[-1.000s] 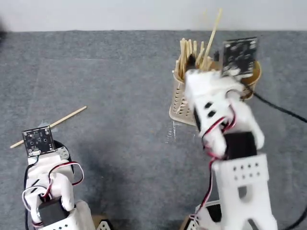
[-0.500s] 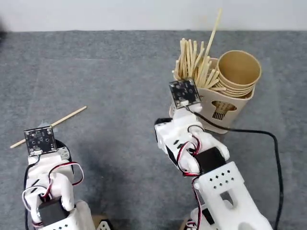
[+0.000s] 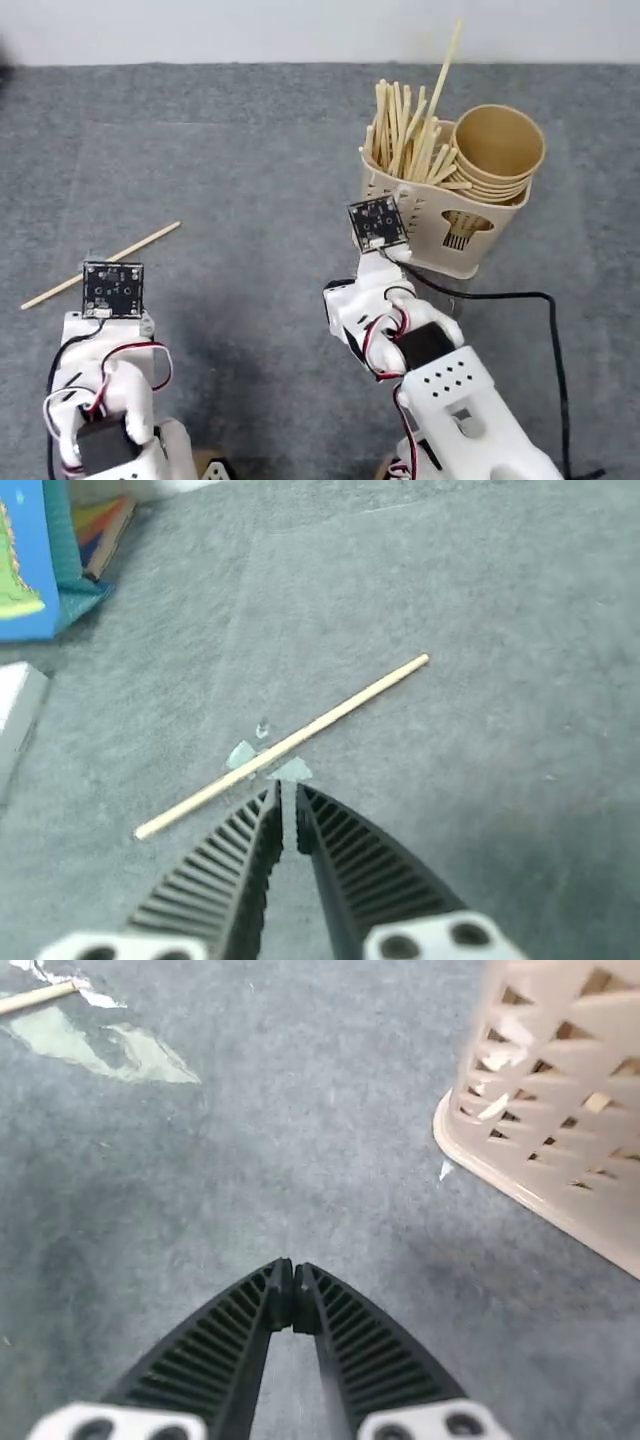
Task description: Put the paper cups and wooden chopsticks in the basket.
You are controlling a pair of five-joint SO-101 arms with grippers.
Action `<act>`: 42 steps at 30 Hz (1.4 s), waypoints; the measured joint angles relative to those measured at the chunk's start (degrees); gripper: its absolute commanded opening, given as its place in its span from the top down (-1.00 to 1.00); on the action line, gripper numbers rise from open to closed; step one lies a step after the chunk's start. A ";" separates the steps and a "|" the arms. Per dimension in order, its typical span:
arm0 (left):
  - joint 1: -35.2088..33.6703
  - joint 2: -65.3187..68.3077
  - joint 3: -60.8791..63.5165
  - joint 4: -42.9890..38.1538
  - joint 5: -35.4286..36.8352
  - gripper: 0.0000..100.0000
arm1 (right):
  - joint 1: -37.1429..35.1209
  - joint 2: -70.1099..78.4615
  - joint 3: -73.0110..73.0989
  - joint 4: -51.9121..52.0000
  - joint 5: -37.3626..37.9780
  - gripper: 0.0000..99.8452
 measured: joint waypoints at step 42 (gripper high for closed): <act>4.31 133.10 -95.38 13.19 -41.14 0.67 | 0.00 0.00 2.90 -4.48 1.41 0.97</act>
